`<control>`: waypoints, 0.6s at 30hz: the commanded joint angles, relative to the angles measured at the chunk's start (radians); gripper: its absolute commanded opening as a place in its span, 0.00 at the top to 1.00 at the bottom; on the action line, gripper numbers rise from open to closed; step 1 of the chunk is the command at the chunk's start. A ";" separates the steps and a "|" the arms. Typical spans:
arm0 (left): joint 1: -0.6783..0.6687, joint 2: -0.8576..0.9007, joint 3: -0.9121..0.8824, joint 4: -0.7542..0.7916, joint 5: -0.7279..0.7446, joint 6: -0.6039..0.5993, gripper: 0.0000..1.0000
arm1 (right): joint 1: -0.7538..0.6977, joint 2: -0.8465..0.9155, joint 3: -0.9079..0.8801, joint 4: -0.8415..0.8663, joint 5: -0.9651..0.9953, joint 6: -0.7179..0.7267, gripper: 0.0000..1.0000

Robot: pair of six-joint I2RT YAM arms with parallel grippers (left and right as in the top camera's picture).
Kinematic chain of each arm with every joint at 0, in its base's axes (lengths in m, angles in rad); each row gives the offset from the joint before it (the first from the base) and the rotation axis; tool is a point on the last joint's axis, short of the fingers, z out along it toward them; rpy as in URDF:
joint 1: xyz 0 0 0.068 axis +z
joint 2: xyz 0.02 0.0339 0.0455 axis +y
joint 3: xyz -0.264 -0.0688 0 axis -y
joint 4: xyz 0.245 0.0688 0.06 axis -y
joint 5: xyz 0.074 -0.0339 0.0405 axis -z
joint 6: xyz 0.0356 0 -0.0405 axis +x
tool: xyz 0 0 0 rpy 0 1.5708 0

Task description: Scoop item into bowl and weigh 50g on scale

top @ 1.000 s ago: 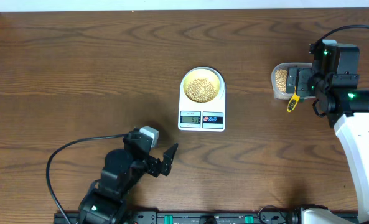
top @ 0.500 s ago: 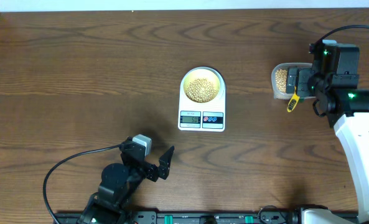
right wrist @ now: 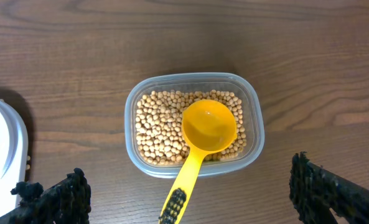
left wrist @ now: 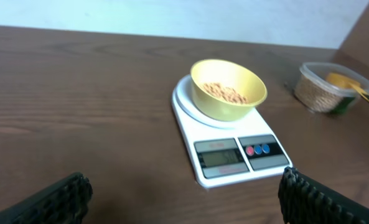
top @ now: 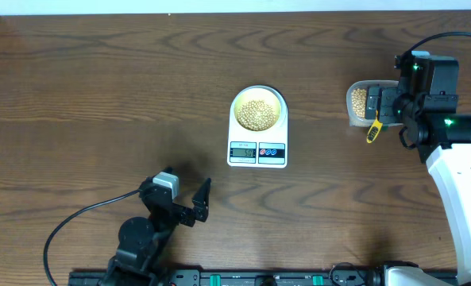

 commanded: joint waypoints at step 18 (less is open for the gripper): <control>0.031 -0.043 -0.087 0.163 -0.071 -0.002 0.02 | 0.004 0.000 0.001 0.002 0.002 -0.011 0.01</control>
